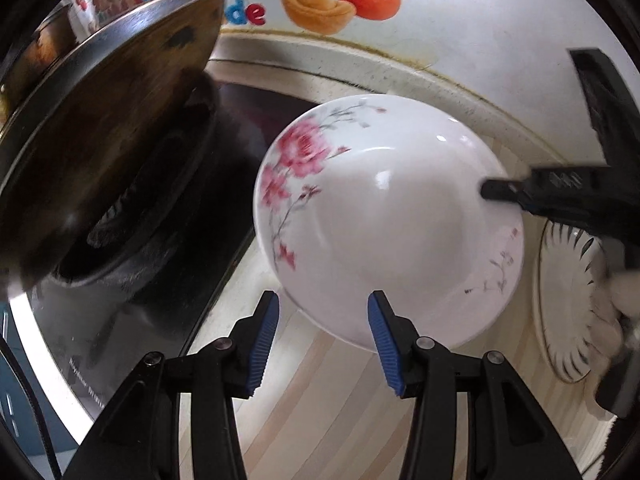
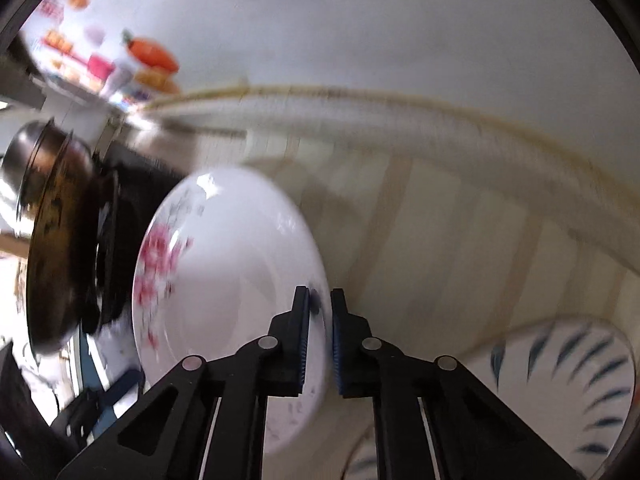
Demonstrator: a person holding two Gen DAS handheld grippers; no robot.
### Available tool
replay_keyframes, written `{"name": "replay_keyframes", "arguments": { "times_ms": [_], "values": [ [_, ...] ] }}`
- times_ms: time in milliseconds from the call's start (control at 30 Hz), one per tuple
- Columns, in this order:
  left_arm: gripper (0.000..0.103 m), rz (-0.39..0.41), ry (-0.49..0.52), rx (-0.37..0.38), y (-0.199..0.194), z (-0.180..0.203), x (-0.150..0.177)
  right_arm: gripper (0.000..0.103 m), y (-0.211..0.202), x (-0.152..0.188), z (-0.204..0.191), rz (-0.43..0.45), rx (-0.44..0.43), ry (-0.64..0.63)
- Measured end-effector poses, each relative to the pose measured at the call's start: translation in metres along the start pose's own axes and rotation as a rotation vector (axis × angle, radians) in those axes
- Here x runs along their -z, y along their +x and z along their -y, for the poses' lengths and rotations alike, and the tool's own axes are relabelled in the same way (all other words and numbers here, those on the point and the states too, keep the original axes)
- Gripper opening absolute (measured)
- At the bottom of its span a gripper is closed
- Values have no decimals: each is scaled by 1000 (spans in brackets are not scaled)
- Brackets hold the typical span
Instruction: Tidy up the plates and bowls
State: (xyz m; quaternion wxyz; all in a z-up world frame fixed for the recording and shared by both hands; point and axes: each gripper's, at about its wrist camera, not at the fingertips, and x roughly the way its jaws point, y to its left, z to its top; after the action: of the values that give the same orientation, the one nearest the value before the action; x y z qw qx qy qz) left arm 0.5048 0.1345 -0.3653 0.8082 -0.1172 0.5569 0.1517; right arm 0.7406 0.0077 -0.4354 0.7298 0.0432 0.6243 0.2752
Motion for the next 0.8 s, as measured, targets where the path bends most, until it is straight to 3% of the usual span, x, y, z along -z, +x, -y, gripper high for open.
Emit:
{"name": "replay_keyframes", "arguments": {
  "times_ms": [133,367,467,533,600,800],
  "values": [
    [44,-44,-44,27,14,-7,2,10,-4,11,-2,-36,-7,-25],
    [43,-28,-90,43,29,-8,-8,21,-1,-11,16,-10,-90,103],
    [34,-4,-93,36,32,-10,-6,21,3,-19,14,31,-128,98],
    [31,11,-92,39,30,-10,-3,15,1,-18,13,45,-99,81],
    [30,15,-94,42,47,-11,-18,14,-2,-17,8,54,-65,39],
    [28,35,-80,53,44,-11,-14,14,-12,0,5,63,-42,-4]
  ]
}}
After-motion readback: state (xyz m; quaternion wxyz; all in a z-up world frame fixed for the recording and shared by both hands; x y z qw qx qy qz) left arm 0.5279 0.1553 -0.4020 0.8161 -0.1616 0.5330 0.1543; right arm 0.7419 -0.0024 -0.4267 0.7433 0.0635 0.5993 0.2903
